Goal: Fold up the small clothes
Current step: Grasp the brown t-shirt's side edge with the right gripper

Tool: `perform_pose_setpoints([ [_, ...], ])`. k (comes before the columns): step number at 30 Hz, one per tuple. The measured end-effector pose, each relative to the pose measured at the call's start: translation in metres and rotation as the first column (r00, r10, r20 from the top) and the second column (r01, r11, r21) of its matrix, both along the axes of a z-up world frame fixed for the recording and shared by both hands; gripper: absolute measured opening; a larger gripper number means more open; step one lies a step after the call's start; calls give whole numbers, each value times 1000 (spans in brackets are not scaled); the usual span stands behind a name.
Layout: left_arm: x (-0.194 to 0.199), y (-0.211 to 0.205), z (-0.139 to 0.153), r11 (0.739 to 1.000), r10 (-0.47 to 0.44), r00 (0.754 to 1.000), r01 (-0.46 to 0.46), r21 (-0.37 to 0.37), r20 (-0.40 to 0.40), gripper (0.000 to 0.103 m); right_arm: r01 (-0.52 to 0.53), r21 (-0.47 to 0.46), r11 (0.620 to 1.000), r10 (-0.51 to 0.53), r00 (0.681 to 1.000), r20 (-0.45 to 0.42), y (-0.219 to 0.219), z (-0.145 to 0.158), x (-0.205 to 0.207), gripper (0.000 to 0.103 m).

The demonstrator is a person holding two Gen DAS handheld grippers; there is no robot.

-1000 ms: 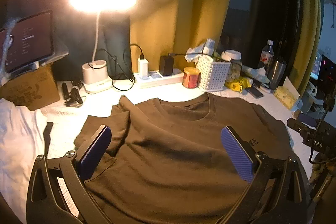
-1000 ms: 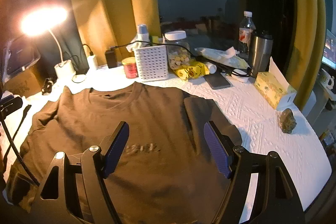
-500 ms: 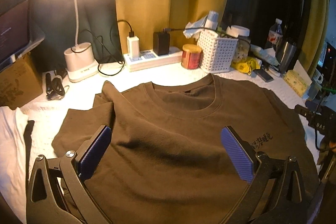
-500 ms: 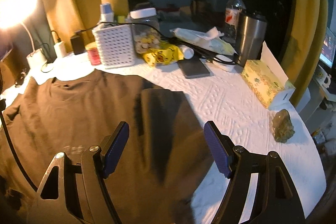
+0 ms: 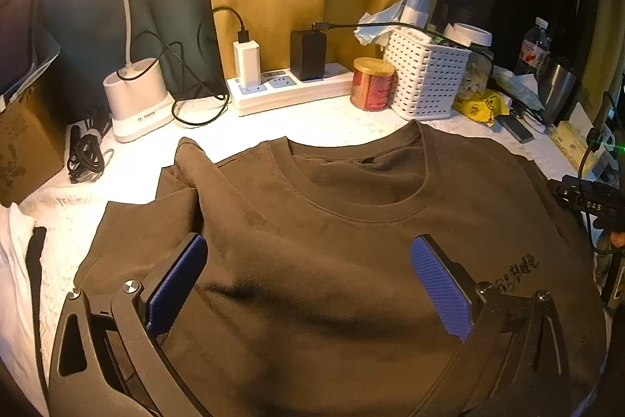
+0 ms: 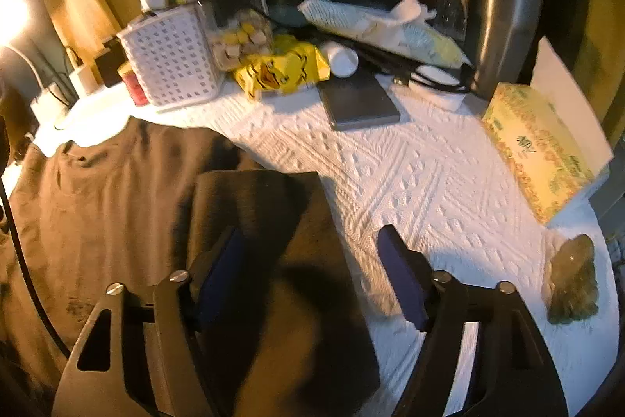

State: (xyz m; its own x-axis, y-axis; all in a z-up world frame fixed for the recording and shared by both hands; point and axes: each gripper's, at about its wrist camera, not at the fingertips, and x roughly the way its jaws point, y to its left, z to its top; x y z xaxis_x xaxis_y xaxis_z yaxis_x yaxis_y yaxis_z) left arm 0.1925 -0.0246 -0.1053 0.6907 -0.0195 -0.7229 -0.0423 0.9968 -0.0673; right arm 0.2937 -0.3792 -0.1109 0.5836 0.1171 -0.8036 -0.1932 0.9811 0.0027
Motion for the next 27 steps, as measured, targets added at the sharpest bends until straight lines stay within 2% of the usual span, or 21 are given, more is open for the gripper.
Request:
perform_pose_setpoints([
  [2, 3, 1, -2, 1000, 3, 1000, -3, 0, -6, 102, -9, 5, 1000, 9, 1000, -29, 0, -7, 5, 56],
  [8, 7, 7, -7, 1000, 10, 1000, -10, -6, -22, 102, -19, -23, 1000, 18, 1000, -14, 4, -9, 1, 55],
  [10, 6, 8, -7, 1000, 10, 1000, -10, -10, -22, 102, -26, -15, 1000, 26, 1000, -4, 4, -9, -1, 45],
  [11, 6, 7, -7, 1000, 10, 1000, -10, -10, -21, 102, -38, -6, 999, 38, 999, -8, 5, -8, -1, 30],
  [12, 6, 8, -8, 1000, 11, 1000, -11, -11, -21, 102, -43, -8, 999, 43, 999, -9, 5, -8, -1, 21],
  [13, 6, 9, -8, 1000, 12, 1000, -13, -16, -20, 102, -47, -3, 999, 47, 999, -10, 6, -8, -1, 21],
  [15, 4, 10, -7, 1000, 10, 1000, -10, -22, -19, 102, -53, 10, 999, 54, 998, -16, 6, -7, -1, 10],
  [20, -5, 14, 0, 1000, 9, 1000, -9, -24, 9, 102, -52, 10, 999, 53, 999, -5, 13, 0, -8, 9],
  [27, -17, 25, 5, 999, 10, 999, -8, -52, 43, 102, -55, -8, 998, 56, 996, 73, 30, 37, -28, 9],
])
